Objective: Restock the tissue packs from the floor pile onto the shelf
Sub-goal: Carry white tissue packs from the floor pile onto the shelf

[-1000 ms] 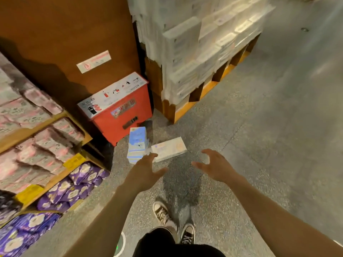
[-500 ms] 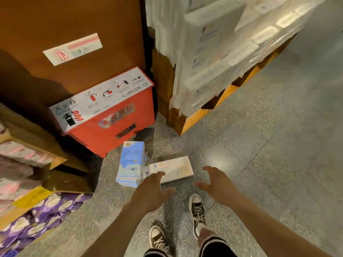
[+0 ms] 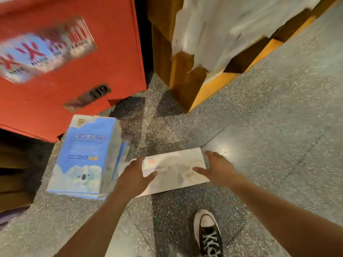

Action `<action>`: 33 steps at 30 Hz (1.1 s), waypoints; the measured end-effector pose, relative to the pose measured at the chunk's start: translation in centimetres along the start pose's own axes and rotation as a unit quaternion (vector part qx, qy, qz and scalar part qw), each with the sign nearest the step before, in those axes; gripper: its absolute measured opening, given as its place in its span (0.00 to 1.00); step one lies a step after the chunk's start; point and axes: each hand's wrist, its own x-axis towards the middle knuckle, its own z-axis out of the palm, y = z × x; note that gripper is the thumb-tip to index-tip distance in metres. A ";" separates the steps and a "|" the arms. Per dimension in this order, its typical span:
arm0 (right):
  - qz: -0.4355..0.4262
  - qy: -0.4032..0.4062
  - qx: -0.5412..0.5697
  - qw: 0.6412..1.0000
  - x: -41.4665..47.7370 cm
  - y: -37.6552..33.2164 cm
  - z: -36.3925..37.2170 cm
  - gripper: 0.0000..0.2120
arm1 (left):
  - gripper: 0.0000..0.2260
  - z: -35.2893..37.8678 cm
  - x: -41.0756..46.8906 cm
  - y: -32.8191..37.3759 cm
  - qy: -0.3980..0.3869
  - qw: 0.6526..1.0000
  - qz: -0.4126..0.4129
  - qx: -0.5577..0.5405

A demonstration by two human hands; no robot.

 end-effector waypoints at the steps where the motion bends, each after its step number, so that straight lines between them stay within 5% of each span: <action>1: 0.005 -0.004 -0.003 1.000 2.1 0.7 1.2 0.42 | 0.36 1.5 1.9 -1.3 0.001 1.000 -0.007 0.006; 5: 0.037 -0.012 0.026 0.999 8.7 2.7 5.6 0.46 | 0.34 6.0 6.8 -5.5 0.036 0.998 -0.047 -0.012; 8: 0.105 -0.011 0.149 0.983 12.3 3.3 8.1 0.49 | 0.41 8.1 8.9 -7.8 0.047 0.990 -0.117 -0.065; 12: 0.137 -0.030 0.288 0.947 14.9 3.2 10.4 0.31 | 0.43 9.7 10.3 -9.6 0.005 0.951 -0.240 -0.196; 15: 0.145 -0.010 0.324 0.935 14.9 2.9 10.2 0.23 | 0.26 10.3 9.9 -10.1 -0.010 0.937 -0.226 -0.267; 19: 0.152 0.035 0.358 0.921 13.0 2.6 7.4 0.24 | 0.32 8.9 8.8 -8.4 0.018 0.937 -0.194 -0.291; 22: 0.138 0.058 0.387 0.910 9.4 1.7 2.4 0.21 | 0.16 4.5 5.3 -4.2 0.061 0.932 -0.163 -0.319; 28: 0.121 0.107 0.389 0.907 -4.4 -2.4 -11.6 0.29 | 0.29 -8.9 -6.1 3.7 0.103 0.938 -0.124 -0.307; 33: 0.064 0.141 0.370 0.916 -21.2 -8.1 -24.1 0.23 | 0.26 -23.7 -21.1 11.4 0.158 0.940 -0.096 -0.287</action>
